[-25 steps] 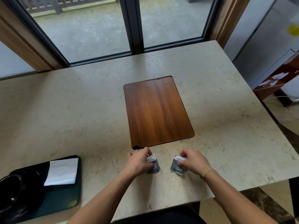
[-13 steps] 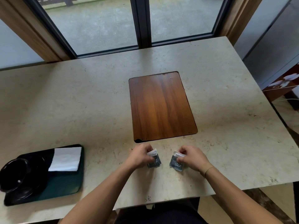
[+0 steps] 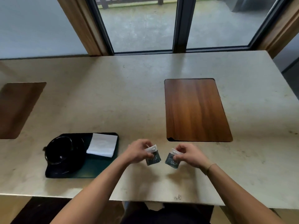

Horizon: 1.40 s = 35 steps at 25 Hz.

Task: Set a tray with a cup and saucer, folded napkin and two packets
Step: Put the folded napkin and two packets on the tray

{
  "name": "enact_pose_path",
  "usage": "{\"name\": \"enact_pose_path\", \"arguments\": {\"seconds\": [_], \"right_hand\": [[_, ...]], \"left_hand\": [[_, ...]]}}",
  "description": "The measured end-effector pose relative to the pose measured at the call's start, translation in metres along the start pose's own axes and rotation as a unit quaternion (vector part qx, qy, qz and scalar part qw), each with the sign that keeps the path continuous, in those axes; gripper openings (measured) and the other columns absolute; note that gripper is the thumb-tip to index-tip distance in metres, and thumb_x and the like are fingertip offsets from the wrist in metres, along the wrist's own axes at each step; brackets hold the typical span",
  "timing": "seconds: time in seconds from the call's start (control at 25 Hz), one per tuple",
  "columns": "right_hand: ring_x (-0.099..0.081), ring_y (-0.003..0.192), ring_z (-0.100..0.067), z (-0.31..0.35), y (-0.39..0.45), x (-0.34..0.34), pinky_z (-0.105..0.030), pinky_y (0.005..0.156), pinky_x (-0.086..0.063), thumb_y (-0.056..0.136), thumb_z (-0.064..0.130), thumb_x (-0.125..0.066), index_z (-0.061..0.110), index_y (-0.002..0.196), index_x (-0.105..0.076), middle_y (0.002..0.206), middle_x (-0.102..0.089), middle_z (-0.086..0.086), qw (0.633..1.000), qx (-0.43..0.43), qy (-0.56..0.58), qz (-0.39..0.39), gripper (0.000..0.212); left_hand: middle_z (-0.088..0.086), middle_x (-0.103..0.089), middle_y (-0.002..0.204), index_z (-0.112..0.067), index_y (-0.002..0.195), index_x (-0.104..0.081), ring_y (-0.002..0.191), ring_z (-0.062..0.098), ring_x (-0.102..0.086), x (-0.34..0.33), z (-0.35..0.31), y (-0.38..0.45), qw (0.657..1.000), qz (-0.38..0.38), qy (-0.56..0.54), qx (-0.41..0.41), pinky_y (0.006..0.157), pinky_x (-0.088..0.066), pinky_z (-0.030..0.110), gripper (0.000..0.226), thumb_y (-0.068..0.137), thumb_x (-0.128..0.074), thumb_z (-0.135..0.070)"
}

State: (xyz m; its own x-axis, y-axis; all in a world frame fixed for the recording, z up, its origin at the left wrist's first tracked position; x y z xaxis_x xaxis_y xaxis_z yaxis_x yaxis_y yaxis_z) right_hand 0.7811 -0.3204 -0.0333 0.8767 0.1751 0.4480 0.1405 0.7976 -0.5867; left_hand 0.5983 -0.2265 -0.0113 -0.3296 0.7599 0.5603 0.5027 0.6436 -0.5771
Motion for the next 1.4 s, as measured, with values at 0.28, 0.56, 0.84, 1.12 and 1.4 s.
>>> {"name": "enact_pose_path", "arguments": {"seconds": [0.28, 0.56, 0.84, 1.12, 1.4], "right_hand": [[-0.065, 0.090, -0.023, 0.084, 0.011, -0.085, -0.047, 0.086, -0.053, 0.077, 0.019, -0.074, 0.013, 0.093, -0.066, 0.094, -0.070, -0.006, 0.999, 0.026, -0.015, 0.022, 0.019], [-0.063, 0.086, -0.015, 0.146, 0.021, -0.151, -0.042, 0.082, -0.056, 0.078, 0.026, -0.073, 0.024, 0.085, -0.064, 0.089, -0.068, 0.003, 0.998, 0.051, -0.028, 0.016, 0.012], [-0.064, 0.085, -0.012, 0.162, 0.014, -0.186, -0.039, 0.081, -0.056, 0.079, 0.025, -0.073, 0.025, 0.087, -0.064, 0.089, -0.069, 0.005, 0.999, 0.042, -0.032, 0.012, 0.013], [-0.061, 0.086, -0.013, 0.172, 0.019, -0.193, -0.030, 0.074, -0.051, 0.080, 0.023, -0.073, 0.025, 0.088, -0.063, 0.091, -0.067, 0.006, 0.993, 0.058, -0.103, 0.017, 0.013], [-0.060, 0.083, -0.008, 0.169, 0.025, -0.197, -0.022, 0.069, -0.049, 0.082, 0.025, -0.073, 0.027, 0.091, -0.062, 0.092, -0.066, 0.008, 0.991, 0.057, -0.121, 0.025, 0.014]], "left_hand": [[0.000, -0.070, 0.100, -0.019, 0.096, -0.065, 0.087, 0.018, -0.064, 0.069, 0.082, -0.047, 1.000, 0.006, 0.012, -0.002, 0.075, -0.050, 0.031, 0.028, 0.073, -0.080, -0.019], [0.002, -0.070, 0.103, -0.018, 0.105, -0.066, 0.090, 0.015, -0.064, 0.117, 0.143, -0.073, 1.000, 0.009, 0.010, -0.012, 0.070, -0.047, 0.020, 0.031, 0.076, -0.080, -0.018], [0.001, -0.067, 0.114, -0.022, 0.109, -0.064, 0.098, 0.019, -0.061, 0.120, 0.164, -0.079, 0.991, 0.007, 0.131, -0.034, 0.086, -0.054, 0.041, 0.031, 0.079, -0.075, -0.022], [0.002, -0.066, 0.110, -0.021, 0.111, -0.063, 0.094, 0.021, -0.062, 0.115, 0.169, -0.076, 0.984, 0.007, 0.178, -0.029, 0.081, -0.055, 0.042, 0.031, 0.081, -0.073, -0.020], [0.000, -0.066, 0.106, -0.025, 0.108, -0.061, 0.092, 0.020, -0.061, 0.109, 0.176, -0.070, 0.977, 0.008, 0.215, -0.015, 0.078, -0.056, 0.042, 0.029, 0.081, -0.070, -0.017]]}}
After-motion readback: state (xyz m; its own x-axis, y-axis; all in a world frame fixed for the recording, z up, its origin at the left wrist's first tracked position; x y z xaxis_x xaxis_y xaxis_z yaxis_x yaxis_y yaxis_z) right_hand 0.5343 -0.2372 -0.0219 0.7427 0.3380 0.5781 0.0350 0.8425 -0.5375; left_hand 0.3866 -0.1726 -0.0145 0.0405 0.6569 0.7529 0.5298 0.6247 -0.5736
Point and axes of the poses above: each hand's wrist, its own y-axis towards the middle knuckle, its own x-axis out of the back of the hand, z = x × y, the point moved 8 cm from there along y, towards the middle knuckle
